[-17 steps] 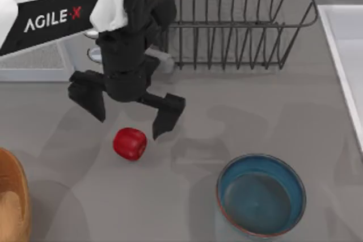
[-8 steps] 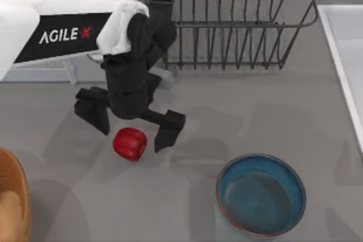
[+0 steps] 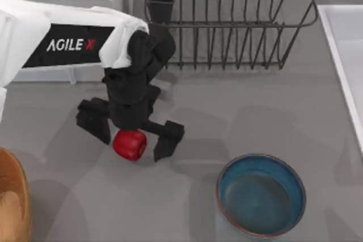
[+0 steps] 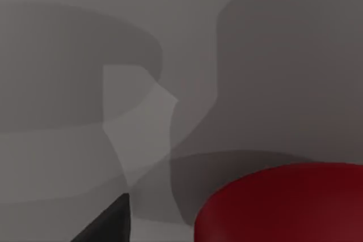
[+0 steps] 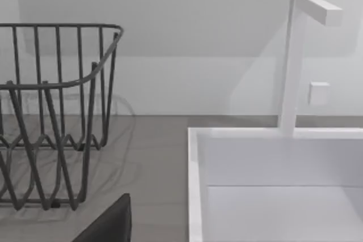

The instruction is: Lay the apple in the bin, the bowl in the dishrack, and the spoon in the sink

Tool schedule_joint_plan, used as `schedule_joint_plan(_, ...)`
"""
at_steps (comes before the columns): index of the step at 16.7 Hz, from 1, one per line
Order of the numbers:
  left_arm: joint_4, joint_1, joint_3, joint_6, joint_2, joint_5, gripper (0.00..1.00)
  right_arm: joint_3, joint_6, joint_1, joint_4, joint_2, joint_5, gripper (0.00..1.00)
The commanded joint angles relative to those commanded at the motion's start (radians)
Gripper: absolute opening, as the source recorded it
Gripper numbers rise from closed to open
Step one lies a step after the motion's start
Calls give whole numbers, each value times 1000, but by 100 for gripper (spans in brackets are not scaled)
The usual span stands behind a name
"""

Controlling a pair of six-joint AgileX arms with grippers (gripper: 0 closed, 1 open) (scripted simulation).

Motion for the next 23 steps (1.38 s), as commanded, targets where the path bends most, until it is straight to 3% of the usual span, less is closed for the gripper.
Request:
schedule_joint_plan(12, 0, 0, 0, 0, 0, 0, 2, 0, 0, 0, 0, 0, 0, 100)
schedule_joint_plan(23, -14, -4, 14, -8, -13, 19, 0, 0, 0, 0, 0, 0, 0, 100)
